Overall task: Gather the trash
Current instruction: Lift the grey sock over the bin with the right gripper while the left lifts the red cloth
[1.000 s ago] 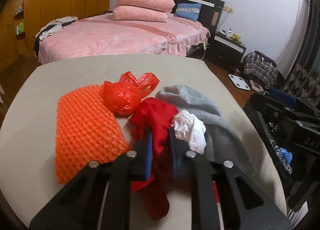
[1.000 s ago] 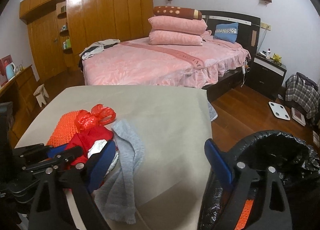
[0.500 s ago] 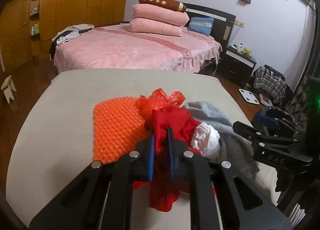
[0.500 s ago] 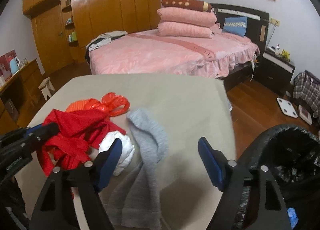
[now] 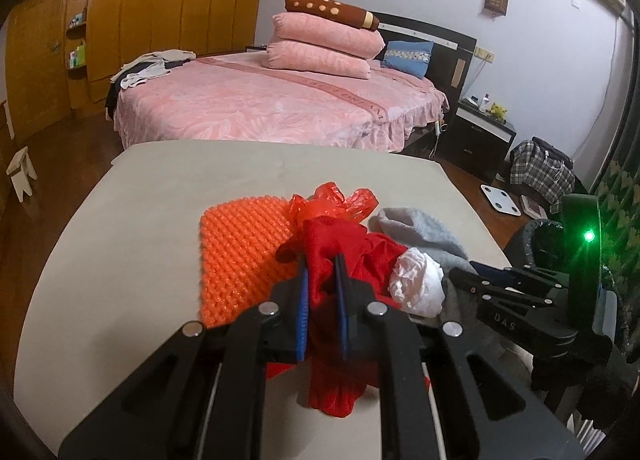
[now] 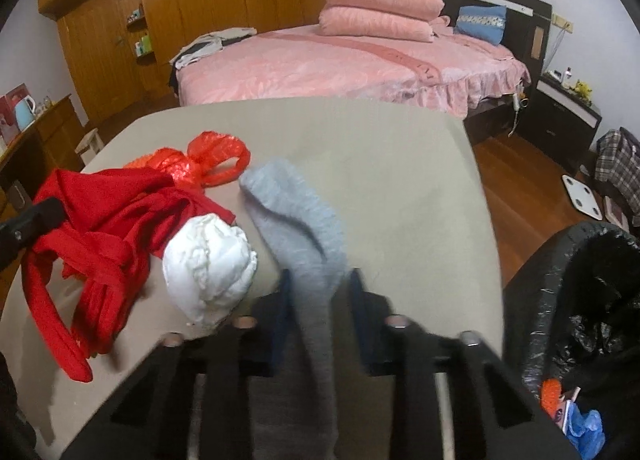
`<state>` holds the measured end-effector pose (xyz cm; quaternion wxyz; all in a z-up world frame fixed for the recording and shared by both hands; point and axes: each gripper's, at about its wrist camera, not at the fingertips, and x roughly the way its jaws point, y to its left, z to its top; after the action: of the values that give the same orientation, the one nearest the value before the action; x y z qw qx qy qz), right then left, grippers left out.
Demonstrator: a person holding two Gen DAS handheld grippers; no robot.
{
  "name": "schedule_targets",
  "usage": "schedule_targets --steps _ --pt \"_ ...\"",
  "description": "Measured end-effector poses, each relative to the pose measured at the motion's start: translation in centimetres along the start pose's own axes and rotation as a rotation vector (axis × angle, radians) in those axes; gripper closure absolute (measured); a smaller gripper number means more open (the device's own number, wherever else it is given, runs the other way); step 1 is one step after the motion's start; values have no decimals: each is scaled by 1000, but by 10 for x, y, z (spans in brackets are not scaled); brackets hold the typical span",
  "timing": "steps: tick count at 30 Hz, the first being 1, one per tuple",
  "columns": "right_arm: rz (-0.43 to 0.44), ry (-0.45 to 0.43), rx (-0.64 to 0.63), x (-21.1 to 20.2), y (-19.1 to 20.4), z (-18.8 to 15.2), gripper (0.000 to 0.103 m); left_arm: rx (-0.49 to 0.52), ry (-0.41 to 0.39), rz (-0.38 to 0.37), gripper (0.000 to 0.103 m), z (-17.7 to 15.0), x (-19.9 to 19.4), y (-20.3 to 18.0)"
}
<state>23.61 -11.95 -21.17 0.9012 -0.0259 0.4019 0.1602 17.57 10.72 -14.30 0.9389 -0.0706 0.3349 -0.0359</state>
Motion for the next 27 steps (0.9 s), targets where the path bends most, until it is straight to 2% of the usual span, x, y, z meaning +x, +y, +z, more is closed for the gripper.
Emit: schedule_targets --steps 8,27 --pt "27 -52 16 -22 0 4 93 -4 -30 0 92 6 -10 0" --pt "9 -179 53 -92 -9 29 94 29 -87 1 92 21 -50 -21"
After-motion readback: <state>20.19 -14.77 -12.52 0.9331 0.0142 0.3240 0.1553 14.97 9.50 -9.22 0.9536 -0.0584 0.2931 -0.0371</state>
